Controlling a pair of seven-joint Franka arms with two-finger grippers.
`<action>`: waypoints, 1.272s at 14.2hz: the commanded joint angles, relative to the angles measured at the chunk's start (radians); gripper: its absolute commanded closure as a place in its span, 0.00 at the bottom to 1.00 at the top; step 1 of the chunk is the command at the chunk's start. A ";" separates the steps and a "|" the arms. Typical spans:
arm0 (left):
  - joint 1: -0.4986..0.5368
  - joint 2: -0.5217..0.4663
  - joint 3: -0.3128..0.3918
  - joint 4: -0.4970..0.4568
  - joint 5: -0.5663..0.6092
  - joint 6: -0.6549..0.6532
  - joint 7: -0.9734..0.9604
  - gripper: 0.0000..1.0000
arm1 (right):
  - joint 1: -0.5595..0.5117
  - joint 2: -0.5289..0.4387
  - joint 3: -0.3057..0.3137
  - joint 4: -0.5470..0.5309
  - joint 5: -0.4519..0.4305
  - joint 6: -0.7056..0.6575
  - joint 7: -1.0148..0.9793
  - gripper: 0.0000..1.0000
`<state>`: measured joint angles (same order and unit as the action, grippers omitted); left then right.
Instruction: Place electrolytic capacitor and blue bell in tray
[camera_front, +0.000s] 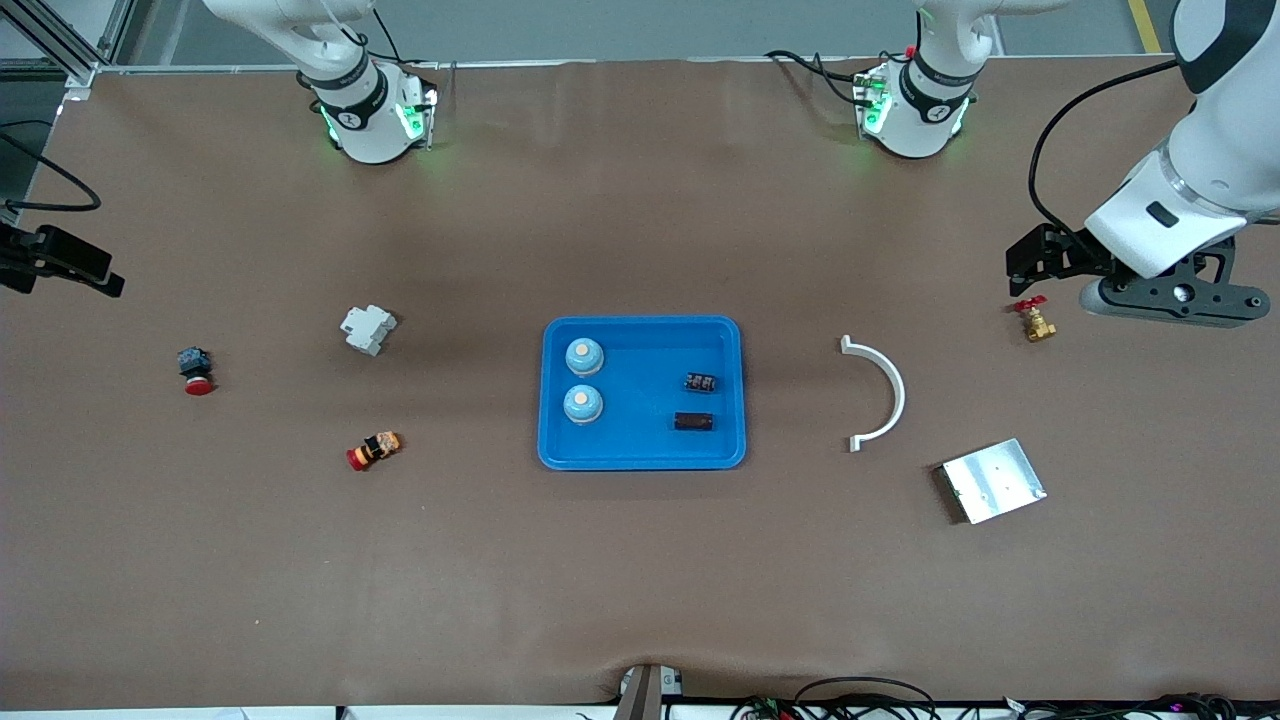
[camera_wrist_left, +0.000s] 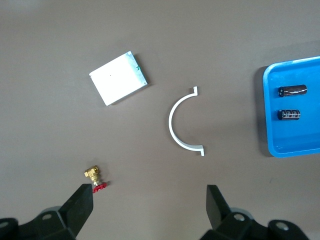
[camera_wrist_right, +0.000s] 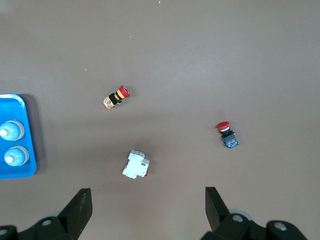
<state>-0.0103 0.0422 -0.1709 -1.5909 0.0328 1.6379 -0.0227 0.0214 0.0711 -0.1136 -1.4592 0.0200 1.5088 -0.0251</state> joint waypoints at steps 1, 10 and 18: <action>0.003 -0.015 -0.002 -0.009 -0.024 -0.012 -0.010 0.00 | -0.008 -0.008 0.008 -0.004 -0.018 -0.004 0.005 0.00; -0.003 -0.007 -0.002 0.017 -0.044 0.056 -0.013 0.00 | -0.009 -0.008 0.008 -0.004 -0.018 -0.004 0.001 0.00; 0.003 -0.011 -0.024 0.017 -0.034 0.057 -0.011 0.00 | -0.009 -0.008 0.008 -0.004 -0.018 -0.004 0.001 0.00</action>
<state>-0.0121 0.0422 -0.1855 -1.5779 0.0010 1.6944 -0.0229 0.0214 0.0712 -0.1147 -1.4592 0.0199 1.5088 -0.0253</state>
